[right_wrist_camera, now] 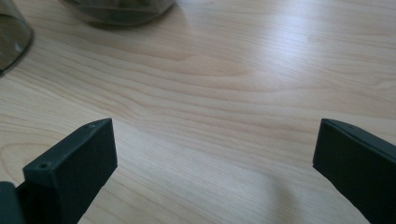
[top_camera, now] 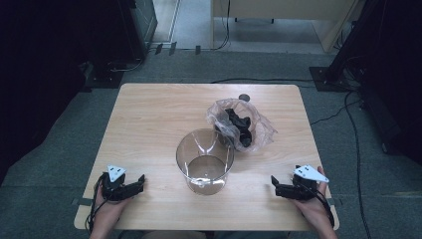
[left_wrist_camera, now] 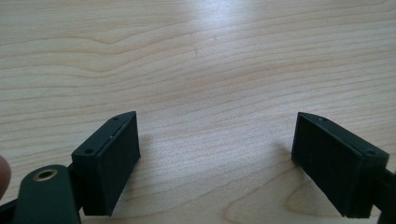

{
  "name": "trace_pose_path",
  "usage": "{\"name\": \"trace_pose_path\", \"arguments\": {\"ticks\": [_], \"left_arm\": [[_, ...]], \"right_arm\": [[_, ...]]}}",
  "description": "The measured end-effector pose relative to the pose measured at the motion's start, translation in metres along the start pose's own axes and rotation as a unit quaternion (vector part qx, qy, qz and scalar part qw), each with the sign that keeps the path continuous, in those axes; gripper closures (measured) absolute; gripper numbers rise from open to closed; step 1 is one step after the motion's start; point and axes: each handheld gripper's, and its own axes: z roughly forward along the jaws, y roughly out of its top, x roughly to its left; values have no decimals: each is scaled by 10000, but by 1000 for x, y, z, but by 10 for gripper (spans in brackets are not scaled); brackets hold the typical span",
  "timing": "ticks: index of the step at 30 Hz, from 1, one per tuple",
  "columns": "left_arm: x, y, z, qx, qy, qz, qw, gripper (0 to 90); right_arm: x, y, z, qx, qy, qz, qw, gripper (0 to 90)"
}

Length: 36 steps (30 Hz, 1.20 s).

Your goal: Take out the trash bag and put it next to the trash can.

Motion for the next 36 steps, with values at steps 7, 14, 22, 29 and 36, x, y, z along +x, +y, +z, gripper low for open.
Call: {"name": "trace_pose_path", "arguments": {"ticks": [7, 14, 22, 29, 36], "left_arm": [[0, 0, 0, -1, 0, -1, 10000, 151], [0, 0, 0, -1, 1, 0, 10000, 151], [0, 0, 0, -1, 0, -2, 10000, 151], [0, 0, 0, 0, -3, 3, 10000, 152], [0, 0, 0, -4, -7, 8, 10000, 151]], "right_arm": [[-14, -7, -7, 78, -227, 234, 9994, 0], [-22, -12, -12, 252, -489, 349, 9979, 0], [-29, -20, -20, 555, -942, 795, 9908, 0], [-27, -22, -19, 846, -1051, 789, 9877, 0], [-27, -22, -19, 843, -1047, 792, 9878, 0]]}}
